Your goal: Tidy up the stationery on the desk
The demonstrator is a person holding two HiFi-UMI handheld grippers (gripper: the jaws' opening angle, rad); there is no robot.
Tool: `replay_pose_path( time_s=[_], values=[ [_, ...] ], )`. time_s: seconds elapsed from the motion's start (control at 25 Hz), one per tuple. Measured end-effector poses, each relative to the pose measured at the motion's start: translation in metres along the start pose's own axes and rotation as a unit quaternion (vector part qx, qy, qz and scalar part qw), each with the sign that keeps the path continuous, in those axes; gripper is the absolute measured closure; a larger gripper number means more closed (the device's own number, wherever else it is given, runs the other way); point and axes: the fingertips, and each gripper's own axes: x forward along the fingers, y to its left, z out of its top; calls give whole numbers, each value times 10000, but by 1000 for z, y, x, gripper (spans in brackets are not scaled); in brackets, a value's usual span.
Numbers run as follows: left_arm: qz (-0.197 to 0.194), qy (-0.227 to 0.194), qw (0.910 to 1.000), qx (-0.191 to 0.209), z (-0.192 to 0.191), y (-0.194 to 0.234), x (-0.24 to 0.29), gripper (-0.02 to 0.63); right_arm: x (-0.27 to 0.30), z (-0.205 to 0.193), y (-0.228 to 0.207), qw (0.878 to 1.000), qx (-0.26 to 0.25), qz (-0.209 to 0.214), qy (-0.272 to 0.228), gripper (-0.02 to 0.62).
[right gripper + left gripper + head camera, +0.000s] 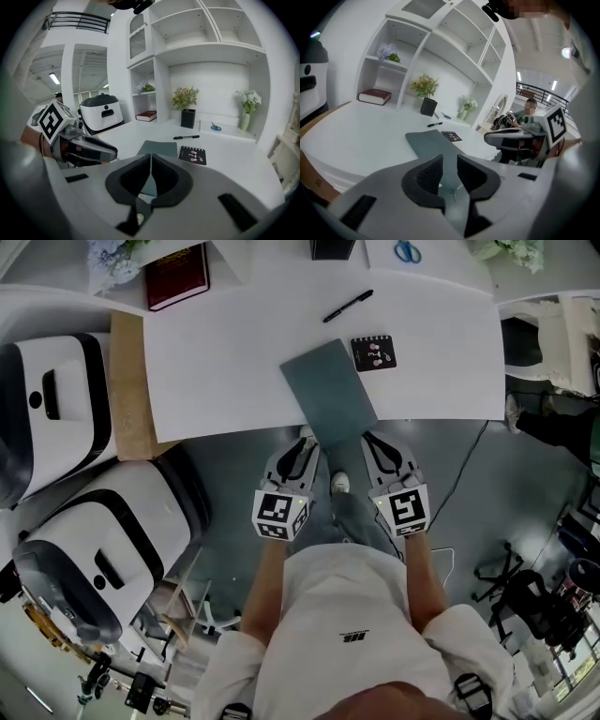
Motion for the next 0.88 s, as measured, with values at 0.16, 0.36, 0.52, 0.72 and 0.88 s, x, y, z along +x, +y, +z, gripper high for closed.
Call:
replay_pose_path(
  time_s=[0.16, 0.36, 0.52, 0.72, 0.88],
  values=[
    [-1, 219, 9997, -92, -17, 7, 13, 606, 9, -11, -1, 9999, 0, 33, 109, 594],
    [-67, 404, 9989, -248, -36, 14, 27, 606, 21, -25, -2, 9998, -15, 92, 196, 594],
    [-115, 578, 9974, -408, -49, 18, 35, 606, 29, -30, -2, 9996, -37, 129, 239, 594],
    [-243, 758, 9949, -625, -58, 20, 44, 606, 38, -37, -1, 9993, -73, 133, 337, 594],
    [-447, 840, 9917, -866, -64, 18, 51, 606, 44, -42, 0, 9990, -84, 142, 411, 594]
  ],
)
